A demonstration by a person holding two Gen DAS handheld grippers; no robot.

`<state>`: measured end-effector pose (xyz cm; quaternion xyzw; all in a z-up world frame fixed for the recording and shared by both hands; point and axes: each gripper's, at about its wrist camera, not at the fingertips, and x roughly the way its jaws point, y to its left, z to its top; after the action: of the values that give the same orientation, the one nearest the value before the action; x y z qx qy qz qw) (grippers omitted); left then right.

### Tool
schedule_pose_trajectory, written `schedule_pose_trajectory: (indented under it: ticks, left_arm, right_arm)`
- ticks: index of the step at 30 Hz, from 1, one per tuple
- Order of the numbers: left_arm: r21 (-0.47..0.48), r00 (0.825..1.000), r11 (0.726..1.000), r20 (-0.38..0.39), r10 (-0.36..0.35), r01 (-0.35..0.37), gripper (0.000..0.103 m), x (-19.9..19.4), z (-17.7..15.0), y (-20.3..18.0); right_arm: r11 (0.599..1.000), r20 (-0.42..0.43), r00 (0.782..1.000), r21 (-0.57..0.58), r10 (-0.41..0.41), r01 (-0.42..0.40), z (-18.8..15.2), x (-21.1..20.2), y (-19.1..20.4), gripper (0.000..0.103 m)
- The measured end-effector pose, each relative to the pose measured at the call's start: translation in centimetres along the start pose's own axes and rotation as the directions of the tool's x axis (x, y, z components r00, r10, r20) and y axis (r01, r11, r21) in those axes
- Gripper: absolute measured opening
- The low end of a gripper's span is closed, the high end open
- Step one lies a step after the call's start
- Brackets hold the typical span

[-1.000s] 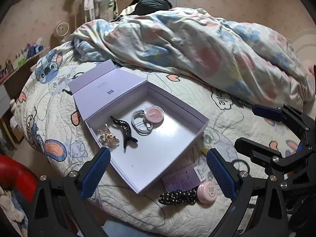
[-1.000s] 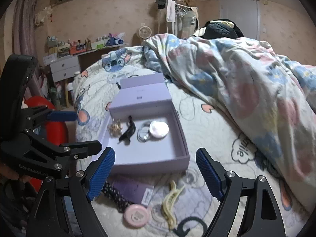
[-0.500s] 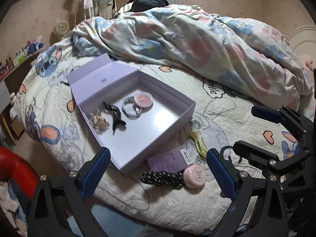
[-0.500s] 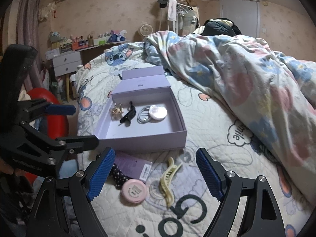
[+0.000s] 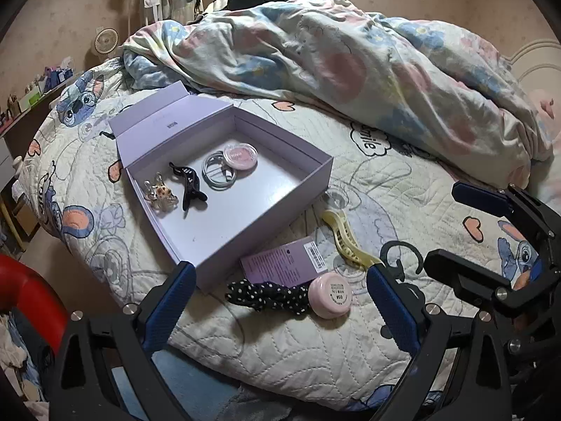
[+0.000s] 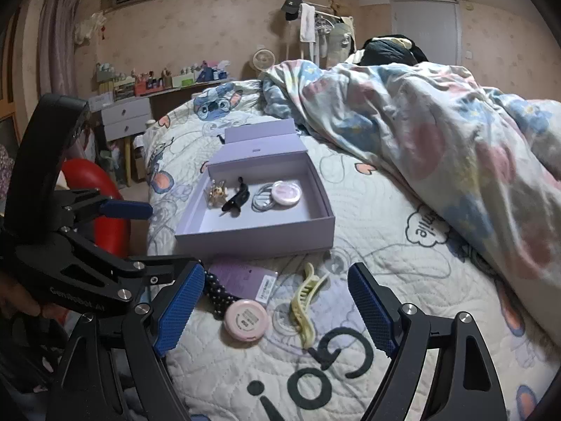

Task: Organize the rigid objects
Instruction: 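Withdraw both open tools from the box toward the remaining loose items, then grasp the pale pink round compact with the left tool while the right tool grasps the yellow claw clip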

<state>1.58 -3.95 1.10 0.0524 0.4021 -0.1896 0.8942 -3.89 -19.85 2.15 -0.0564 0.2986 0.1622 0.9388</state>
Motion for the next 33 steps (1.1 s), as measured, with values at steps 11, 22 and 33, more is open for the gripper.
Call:
schedule_pose_trajectory:
  ticks: [11, 22, 33]
  left_arm:
    - [-0.031, 0.998, 1.000, -0.070, 0.000, -0.002, 0.099, 2.2, -2.1, -0.8]
    - [-0.050, 0.995, 0.999, -0.100, -0.002, -0.004, 0.099, 4.2, -3.9, -1.0]
    - [-0.026, 0.992, 0.999, -0.119, -0.035, 0.032, 0.099, 5.9, -4.8, -1.3]
  right_arm:
    - [0.999, -0.020, 1.000, 0.049, 0.015, -0.014, -2.4, 0.6, -1.3, 0.085]
    - [0.994, -0.089, 0.996, 0.105, 0.012, -0.003, -4.8, 2.6, -2.9, 0.085]
    - [0.988, -0.168, 0.986, 0.152, 0.004, 0.022, -6.1, 5.0, -4.6, 0.085]
